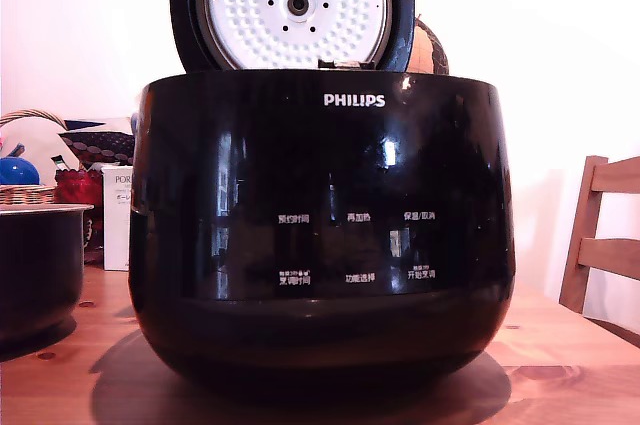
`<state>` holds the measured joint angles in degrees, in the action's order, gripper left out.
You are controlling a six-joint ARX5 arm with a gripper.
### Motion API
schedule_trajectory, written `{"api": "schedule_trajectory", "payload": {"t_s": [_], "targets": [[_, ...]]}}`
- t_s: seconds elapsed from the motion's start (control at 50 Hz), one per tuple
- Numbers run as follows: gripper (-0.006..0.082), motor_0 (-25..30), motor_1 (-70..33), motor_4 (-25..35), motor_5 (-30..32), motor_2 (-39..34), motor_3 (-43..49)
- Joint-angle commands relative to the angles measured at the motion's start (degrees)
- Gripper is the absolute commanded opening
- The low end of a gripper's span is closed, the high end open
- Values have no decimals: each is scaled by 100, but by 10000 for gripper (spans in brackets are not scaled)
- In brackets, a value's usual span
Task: Pick up the metallic pot next to the rice cooker
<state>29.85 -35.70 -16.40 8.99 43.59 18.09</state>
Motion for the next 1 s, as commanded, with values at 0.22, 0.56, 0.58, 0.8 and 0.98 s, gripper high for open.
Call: {"api": "schedule_trajectory", "payload": {"t_s": [0.22,0.56,0.58,0.8,0.98], "targets": [[-22,-22,55,9,7,42,0],[-22,-35,50,173,337,695,1307],[-22,-35,48,225,354,774,1447],[-23,-39,-166,636,597,1823,3244],[-22,-37,-542,896,1213,2385,4625]]}}
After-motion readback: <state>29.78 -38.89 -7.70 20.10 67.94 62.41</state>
